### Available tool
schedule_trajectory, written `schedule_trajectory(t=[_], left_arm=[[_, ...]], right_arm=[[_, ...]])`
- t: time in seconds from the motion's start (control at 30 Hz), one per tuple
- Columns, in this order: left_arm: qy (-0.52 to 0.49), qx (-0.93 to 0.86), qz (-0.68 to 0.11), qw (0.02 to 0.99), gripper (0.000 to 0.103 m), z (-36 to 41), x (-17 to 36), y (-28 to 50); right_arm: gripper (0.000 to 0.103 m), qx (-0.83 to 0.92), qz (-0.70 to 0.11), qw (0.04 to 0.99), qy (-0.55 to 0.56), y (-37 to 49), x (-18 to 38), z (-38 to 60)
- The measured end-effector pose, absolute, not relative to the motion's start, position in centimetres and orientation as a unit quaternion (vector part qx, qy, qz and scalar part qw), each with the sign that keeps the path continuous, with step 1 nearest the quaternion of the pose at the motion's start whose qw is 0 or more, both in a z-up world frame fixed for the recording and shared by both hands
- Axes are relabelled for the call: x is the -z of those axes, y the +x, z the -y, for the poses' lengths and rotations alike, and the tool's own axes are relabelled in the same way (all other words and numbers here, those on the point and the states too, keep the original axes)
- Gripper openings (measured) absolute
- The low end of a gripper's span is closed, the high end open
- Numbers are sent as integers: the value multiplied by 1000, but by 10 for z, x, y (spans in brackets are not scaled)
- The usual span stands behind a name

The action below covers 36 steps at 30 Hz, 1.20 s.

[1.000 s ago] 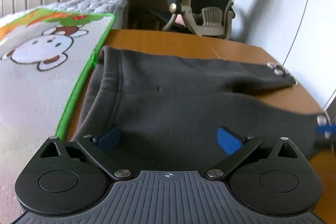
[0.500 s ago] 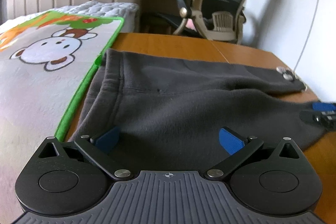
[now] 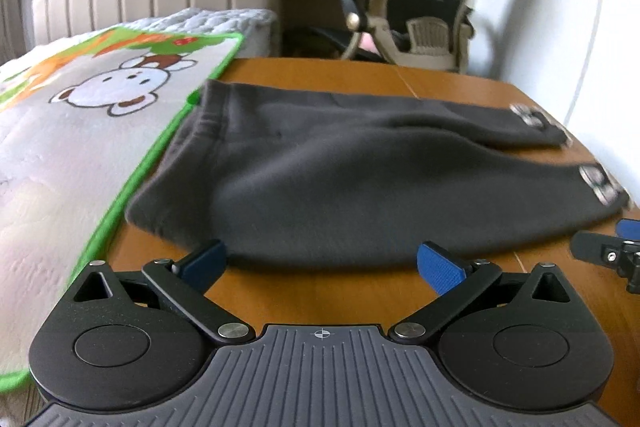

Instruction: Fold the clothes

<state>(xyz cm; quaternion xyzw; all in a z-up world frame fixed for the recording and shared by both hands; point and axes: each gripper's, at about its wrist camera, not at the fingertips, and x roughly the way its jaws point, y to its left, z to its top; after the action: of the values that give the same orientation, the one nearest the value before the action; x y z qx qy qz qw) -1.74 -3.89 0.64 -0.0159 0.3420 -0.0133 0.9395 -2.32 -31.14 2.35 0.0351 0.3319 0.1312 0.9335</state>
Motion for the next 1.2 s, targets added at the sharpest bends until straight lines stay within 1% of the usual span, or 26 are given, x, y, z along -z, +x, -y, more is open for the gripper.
schedule_trajectory(t=[0.13,0.27,0.7,1.2], left_arm=[[-10,29,-353,935,103,48,-5,-31],[-2,36,-352,935,103,53,-4,-40],[27,37,-347,937,103,60,-1,-50],[24,38,-355,934,103,56,1,-48]], right_arm=[[103,-127,-335,933,45,-47,-22,311],[103,-122,-328,936,22,-61,-19,304],[103,-120,-331,936,29,-61,-18,307],[103,-117,-332,936,23,-61,-19,304]])
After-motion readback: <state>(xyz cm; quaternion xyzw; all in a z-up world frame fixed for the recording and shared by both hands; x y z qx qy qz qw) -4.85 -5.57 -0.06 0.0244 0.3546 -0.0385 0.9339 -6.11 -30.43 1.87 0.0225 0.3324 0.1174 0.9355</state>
